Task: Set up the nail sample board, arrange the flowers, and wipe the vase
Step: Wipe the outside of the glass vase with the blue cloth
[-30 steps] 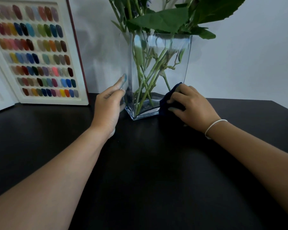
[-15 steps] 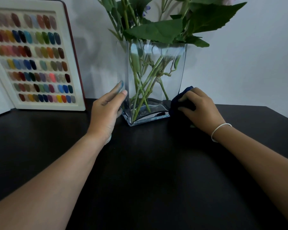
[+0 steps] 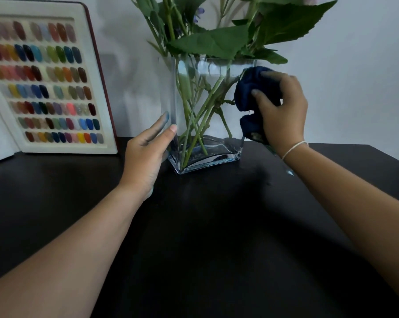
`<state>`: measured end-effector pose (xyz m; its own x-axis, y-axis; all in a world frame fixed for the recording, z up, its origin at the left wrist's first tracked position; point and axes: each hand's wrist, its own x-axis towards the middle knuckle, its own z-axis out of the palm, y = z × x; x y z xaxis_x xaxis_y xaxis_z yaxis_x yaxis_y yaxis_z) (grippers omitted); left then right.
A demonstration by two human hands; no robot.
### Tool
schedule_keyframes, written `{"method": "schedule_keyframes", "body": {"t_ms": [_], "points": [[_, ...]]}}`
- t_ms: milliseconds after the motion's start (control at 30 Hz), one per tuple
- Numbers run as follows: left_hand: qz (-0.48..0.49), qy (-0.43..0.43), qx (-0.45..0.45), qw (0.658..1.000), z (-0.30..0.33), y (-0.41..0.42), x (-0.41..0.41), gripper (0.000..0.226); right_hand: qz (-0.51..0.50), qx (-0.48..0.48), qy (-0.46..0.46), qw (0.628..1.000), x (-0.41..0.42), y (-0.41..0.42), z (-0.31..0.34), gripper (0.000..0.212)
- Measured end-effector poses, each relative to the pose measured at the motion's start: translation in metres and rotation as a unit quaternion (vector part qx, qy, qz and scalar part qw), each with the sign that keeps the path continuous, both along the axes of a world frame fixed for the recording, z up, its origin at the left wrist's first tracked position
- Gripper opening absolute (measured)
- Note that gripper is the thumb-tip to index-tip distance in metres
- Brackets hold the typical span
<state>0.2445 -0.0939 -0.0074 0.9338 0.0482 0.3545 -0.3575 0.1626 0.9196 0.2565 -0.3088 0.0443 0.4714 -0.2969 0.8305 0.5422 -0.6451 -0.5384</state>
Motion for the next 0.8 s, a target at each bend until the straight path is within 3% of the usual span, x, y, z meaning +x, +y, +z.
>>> {"method": "schedule_keyframes", "body": {"t_ms": [167,367,600,800], "points": [[-0.001,-0.002,-0.004,1.000,-0.001,0.000,0.001,0.039,0.027,-0.015,0.054,0.998,-0.006,-0.008,-0.026,0.021],[-0.001,-0.005,-0.006,1.000,0.000,-0.001,0.000,0.038,0.014,-0.104,0.119,0.987,-0.013,-0.014,-0.045,0.020],[0.002,-0.005,-0.005,1.000,0.000,0.000,0.002,0.039,0.011,0.049,0.019,0.999,-0.002,0.002,0.002,0.015],[0.004,-0.005,0.000,1.000,0.000,0.000,0.000,0.040,0.011,0.059,0.026,0.998,0.000,0.005,0.004,0.023]]}}
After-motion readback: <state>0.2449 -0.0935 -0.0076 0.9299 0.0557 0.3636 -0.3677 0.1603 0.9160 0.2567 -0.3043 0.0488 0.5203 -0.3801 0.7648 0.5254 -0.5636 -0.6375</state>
